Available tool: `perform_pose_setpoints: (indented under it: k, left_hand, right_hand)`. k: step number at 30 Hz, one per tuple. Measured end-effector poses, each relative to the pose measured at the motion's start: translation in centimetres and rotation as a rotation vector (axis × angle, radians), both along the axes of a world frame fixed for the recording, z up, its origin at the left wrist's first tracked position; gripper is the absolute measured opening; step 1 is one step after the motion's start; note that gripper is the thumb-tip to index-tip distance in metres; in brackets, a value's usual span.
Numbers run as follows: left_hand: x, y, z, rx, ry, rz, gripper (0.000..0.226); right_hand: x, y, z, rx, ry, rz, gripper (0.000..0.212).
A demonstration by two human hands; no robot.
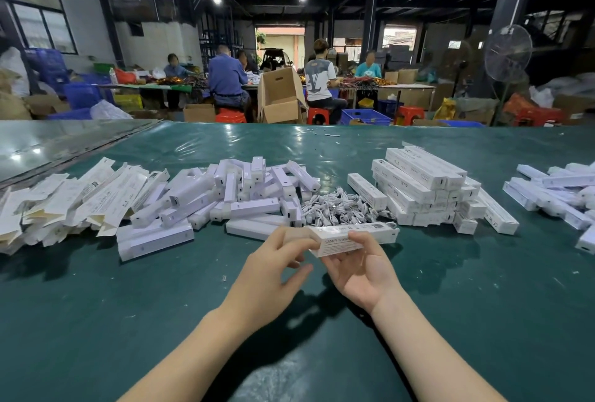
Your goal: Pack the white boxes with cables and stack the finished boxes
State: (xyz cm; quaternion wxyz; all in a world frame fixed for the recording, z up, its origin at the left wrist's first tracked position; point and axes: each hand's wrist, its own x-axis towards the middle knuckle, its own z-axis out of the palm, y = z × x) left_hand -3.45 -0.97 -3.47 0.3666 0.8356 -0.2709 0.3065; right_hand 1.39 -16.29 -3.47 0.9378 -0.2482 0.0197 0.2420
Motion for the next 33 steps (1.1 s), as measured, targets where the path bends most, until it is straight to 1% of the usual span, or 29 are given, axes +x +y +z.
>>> perform_pose_setpoints:
  k: [1,2,3,5,6,7,8,9,11,13,15,17,19,21,25,27,30,33]
  left_hand:
    - [0.00,-0.15,-0.02,-0.032,-0.002,0.024,0.020]
    - [0.00,-0.32,0.01,-0.092,0.000,0.054,0.015]
    - [0.00,-0.47,0.07,-0.172,0.014,0.085,0.014]
    - [0.04,-0.57,0.11,-0.311,0.076,0.138,0.031]
    - [0.03,-0.58,0.10,-0.357,0.111,0.150,0.037]
    - [-0.04,-0.64,0.10,-0.401,0.147,0.139,0.038]
    - [-0.20,-0.69,0.10,-0.441,0.186,0.110,0.037]
    - [-0.34,-0.73,0.05,-0.469,0.215,0.073,0.034]
    - [-0.48,-0.81,0.00,-0.461,0.245,0.015,0.024]
    - [-0.37,-0.84,-0.06,-0.376,0.234,0.018,0.015]
    - [-0.10,-0.80,-0.32,-0.335,0.195,0.074,0.027]
    - [-0.01,-0.77,-0.37,-0.357,0.171,0.102,0.035]
    - [-0.10,-0.75,-0.27,-0.379,0.148,0.098,0.035]
    - [-0.06,-0.67,-0.23,-0.432,0.176,0.099,0.034]
    - [0.19,-0.63,0.11,-0.608,0.389,0.070,0.026]
    - [0.30,-0.54,0.26,-0.681,0.442,0.037,0.024]
    - [0.33,-0.51,0.26,-0.732,0.445,0.031,0.022]
    - [0.32,-0.68,0.12,-0.732,0.394,0.101,0.020]
  right_hand:
    - [0.04,0.00,0.04,-0.021,-0.009,0.003,0.053]
    - [0.05,0.06,0.09,-0.049,-0.017,0.008,0.038]
    - [0.10,0.07,0.07,-0.071,-0.027,0.014,0.027]
    - [0.19,0.12,-0.02,-0.093,-0.048,0.021,0.021]
    - [0.07,0.21,0.06,-0.093,-0.062,0.026,0.022]
    - [-0.06,0.27,0.07,-0.084,-0.077,0.029,0.027]
    - [-0.16,0.27,0.10,-0.077,-0.083,0.034,0.033]
    - [-0.09,0.21,0.09,-0.085,-0.084,0.034,0.034]
    - [0.13,0.04,0.15,-0.114,-0.074,0.017,0.028]
    - [0.20,-0.03,0.25,-0.104,-0.069,0.014,0.033]
    - [0.03,0.00,0.34,-0.081,-0.085,0.033,0.047]
    - [-0.09,-0.03,0.40,-0.092,-0.104,0.049,0.056]
    - [0.00,-0.04,0.26,-0.096,-0.108,0.042,0.063]
    - [0.09,-0.06,0.18,-0.080,-0.102,0.038,0.071]
    - [0.13,-0.16,0.18,-0.060,-0.086,0.025,0.062]
    - [0.22,-0.19,0.04,-0.055,-0.081,0.015,0.061]
    - [0.04,0.06,0.10,-0.058,-0.082,0.008,0.055]
    - [-0.12,0.21,0.21,-0.037,-0.073,0.005,0.039]
